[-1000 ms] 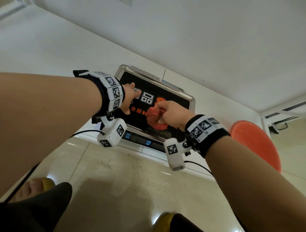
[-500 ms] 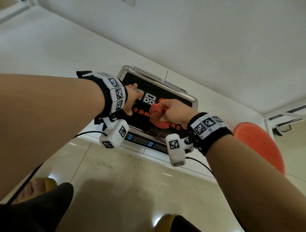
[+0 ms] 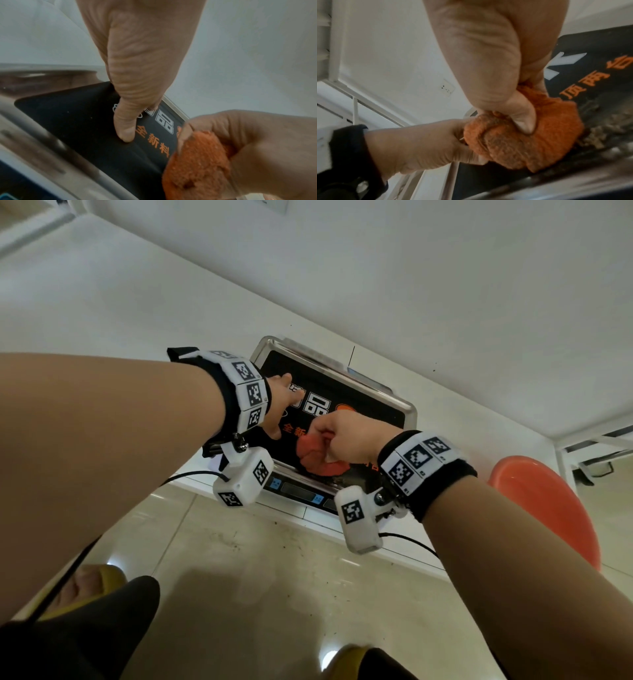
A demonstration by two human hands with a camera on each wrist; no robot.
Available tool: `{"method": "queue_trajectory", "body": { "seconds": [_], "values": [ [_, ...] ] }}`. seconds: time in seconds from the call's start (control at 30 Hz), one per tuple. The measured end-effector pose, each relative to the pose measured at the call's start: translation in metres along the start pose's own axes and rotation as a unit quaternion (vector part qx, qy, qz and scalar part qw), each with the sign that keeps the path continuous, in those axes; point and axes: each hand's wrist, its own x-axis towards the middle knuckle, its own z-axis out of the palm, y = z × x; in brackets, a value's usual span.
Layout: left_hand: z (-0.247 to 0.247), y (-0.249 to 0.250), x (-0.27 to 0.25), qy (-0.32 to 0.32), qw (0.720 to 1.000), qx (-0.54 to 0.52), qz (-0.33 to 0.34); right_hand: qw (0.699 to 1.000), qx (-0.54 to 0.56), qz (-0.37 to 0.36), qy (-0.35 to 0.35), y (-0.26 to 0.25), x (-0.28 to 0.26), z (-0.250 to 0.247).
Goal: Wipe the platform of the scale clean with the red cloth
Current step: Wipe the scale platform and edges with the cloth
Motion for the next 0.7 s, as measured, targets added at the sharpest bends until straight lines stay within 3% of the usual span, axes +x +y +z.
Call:
{"method": "queue_trajectory", "body": {
  "seconds": [0.1,0.27,0.43,0.63,0.7],
  "values": [
    [-0.001,0.001,0.001,-0.001,1.0,-0.006,-0.002,0.999,-0.023,0.018,-0.015,0.004,-0.006,-0.014],
    [-0.002,0.001,0.0,-0.005,1.0,0.004,0.005,0.999,0.025,-0.023,0.032,-0.011,0.006,-0.01],
    [-0.002,0.0,-0.002,-0.011,1.0,0.007,0.002,0.999,-0.021,-0.044,0.004,-0.011,0.008,0.004],
    [-0.002,0.0,-0.005,-0.006,1.0,-0.002,-0.002,0.993,-0.103,0.0,-0.05,0.002,-0.011,-0.006],
    [-0.003,0.001,-0.004,-0.008,1.0,-0.004,-0.003,0.997,-0.073,0.02,-0.035,0.011,-0.014,-0.018]
  ]
}}
